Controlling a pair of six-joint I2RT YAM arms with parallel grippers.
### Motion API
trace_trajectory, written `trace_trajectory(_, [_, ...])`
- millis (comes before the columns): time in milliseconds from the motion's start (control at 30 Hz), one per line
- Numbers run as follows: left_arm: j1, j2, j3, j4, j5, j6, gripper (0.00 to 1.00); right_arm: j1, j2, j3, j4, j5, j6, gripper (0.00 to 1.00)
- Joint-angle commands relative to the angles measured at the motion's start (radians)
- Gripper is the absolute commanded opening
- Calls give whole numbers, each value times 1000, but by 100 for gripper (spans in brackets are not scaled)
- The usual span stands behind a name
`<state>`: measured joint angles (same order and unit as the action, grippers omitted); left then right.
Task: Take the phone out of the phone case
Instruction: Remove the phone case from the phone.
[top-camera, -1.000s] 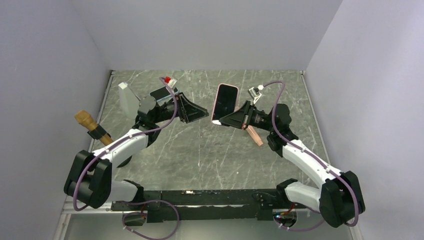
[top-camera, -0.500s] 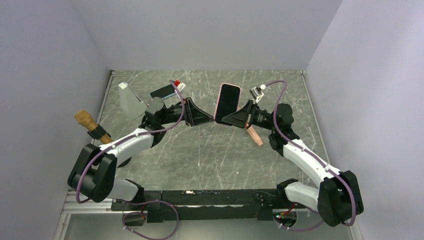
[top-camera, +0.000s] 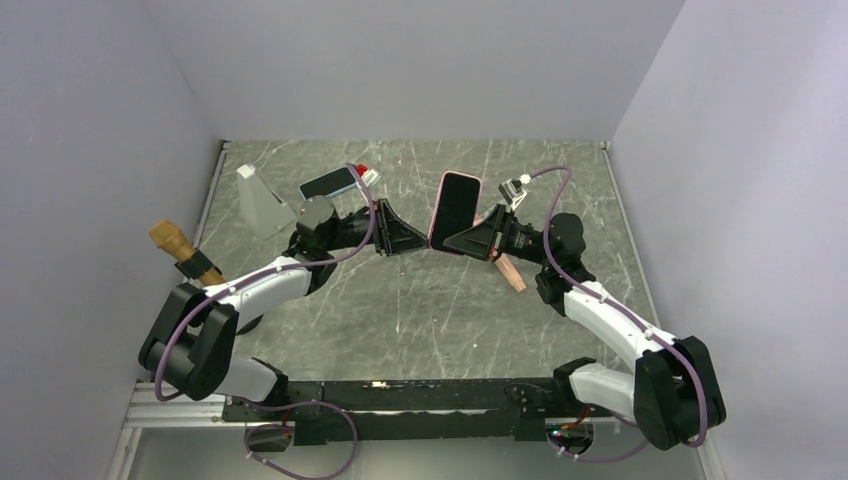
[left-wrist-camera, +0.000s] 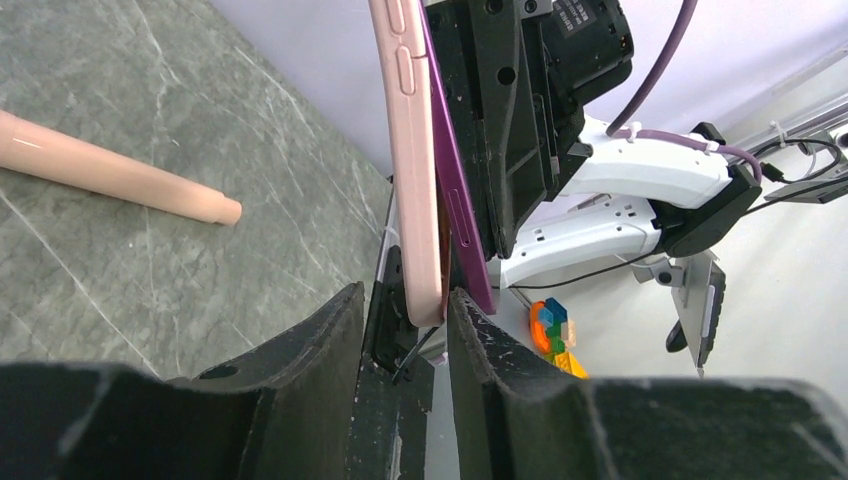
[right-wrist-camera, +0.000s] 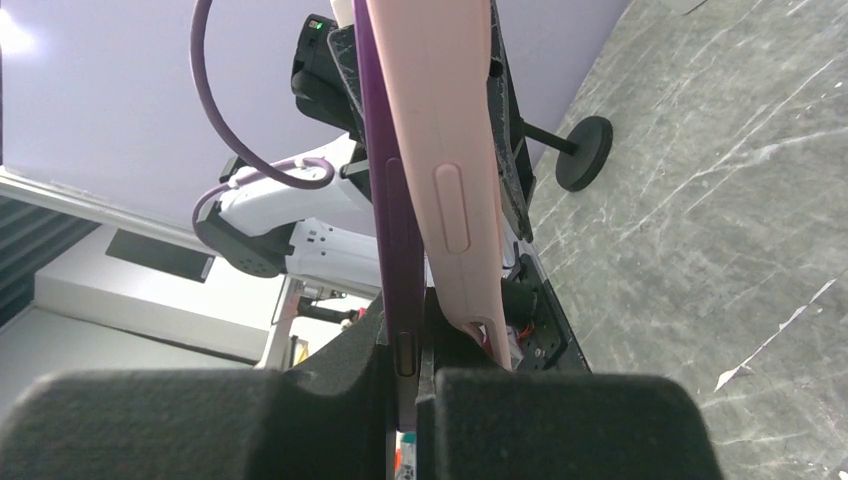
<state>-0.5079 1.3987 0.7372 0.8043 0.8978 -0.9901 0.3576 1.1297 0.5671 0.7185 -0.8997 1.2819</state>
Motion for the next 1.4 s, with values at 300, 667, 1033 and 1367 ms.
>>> trace_trajectory(300, [-20,12,42,25,26,16,33,20,4,-6,108,5,-9,0])
trace_trajectory(667, [-29,16,48,1,27,28,14,60,32,-18,128,26,-14,0])
trace_trajectory(1033, [-1,-78,47,-293,-144,177,0,79,-14,-42,-16,52,-88,0])
trace_trajectory(1367, [32,-155,42,-430,-278,207,0,79,-118,-37,-212,101,-166,0])
